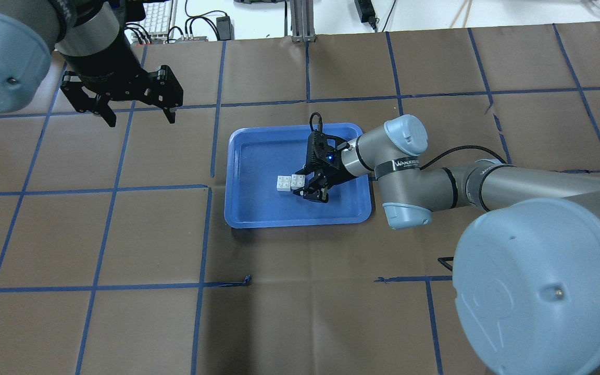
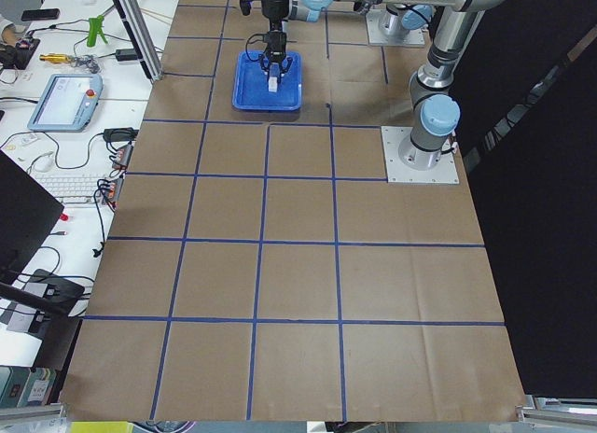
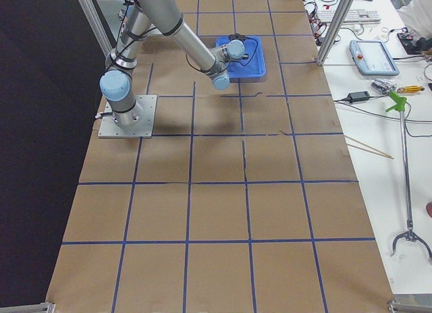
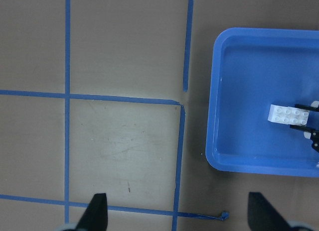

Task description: Assemble white blocks and place on blue tray

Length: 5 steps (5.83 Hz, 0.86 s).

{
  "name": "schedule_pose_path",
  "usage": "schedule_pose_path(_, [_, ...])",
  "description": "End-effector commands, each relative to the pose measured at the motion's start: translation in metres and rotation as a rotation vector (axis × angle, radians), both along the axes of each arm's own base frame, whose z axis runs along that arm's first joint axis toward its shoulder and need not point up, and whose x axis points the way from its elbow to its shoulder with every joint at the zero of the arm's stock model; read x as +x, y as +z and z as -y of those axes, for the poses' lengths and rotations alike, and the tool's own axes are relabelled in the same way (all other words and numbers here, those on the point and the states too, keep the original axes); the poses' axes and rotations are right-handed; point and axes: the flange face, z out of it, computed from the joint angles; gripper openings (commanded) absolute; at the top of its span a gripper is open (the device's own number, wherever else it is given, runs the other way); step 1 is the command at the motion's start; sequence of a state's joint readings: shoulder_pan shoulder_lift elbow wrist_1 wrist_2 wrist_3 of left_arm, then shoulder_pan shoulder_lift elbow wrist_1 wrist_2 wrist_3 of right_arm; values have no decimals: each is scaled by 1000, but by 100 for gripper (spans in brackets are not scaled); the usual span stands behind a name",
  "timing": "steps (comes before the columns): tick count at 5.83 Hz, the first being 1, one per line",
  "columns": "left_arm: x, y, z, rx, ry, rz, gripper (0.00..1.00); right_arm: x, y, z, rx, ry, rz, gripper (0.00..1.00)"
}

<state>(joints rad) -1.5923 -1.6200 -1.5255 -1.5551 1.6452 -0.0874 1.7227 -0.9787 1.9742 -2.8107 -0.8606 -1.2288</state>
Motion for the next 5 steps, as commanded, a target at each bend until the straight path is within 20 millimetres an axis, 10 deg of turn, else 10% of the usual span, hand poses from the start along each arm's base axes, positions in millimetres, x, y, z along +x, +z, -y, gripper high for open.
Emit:
schedule_pose_path(1, [0, 0, 0, -1, 0, 1, 99, 0, 0, 0, 0, 0, 0, 54])
schedule_pose_path(2, [1, 1, 0, -1, 0, 13, 99, 0, 0, 0, 3, -1, 0, 57])
schedule_pose_path(3, [1, 0, 0, 1, 0, 15, 99, -1, 4, 2, 21, -33, 3, 99])
schedule_pose_path(5, [6, 0, -1, 2, 6, 19, 99, -11, 49, 7, 67, -157, -48, 100])
